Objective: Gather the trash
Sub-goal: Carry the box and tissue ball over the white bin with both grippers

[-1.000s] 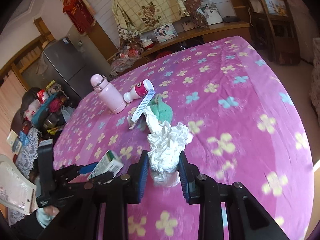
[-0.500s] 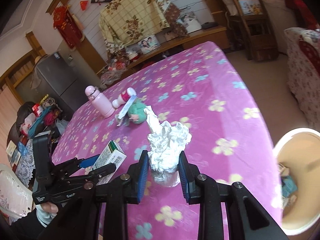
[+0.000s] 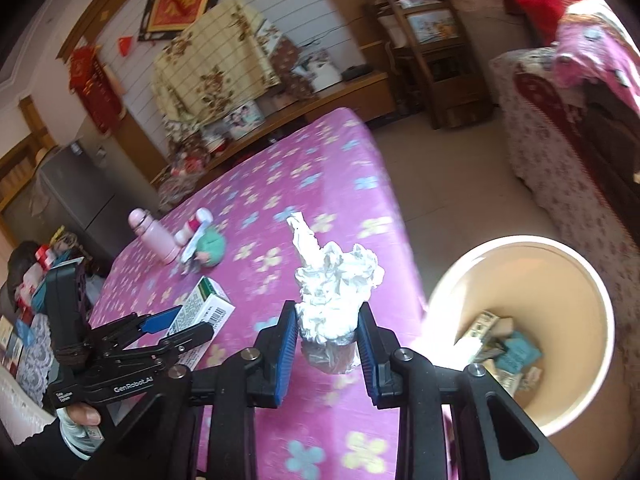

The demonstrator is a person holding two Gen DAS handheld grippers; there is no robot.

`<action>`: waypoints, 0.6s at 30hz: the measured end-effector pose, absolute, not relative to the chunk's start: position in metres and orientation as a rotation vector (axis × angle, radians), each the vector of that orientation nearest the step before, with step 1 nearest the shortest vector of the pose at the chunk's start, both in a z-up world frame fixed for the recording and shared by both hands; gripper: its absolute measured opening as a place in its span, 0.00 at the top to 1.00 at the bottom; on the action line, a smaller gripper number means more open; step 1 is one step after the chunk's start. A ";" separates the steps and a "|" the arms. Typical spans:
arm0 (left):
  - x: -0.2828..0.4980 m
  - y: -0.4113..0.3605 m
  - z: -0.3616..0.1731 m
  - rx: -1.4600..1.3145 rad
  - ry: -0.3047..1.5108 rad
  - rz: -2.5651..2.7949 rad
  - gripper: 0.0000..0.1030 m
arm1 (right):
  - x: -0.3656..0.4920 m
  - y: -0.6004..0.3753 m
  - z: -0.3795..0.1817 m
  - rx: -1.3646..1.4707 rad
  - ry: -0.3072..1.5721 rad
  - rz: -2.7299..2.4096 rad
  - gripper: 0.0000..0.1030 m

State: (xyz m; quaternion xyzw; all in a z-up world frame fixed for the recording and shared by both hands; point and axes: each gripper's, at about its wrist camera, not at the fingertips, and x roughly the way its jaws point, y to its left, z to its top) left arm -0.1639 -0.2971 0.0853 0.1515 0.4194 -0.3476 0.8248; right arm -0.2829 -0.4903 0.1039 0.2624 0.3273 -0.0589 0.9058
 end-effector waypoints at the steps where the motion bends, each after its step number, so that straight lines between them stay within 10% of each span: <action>1: -0.167 -0.303 0.086 0.327 0.889 -0.748 0.39 | -0.288 -0.497 0.103 0.547 0.674 -0.137 0.69; 18: -0.202 -0.386 0.090 0.374 0.881 -0.871 0.39 | -0.337 -0.568 0.083 0.621 0.676 -0.299 0.69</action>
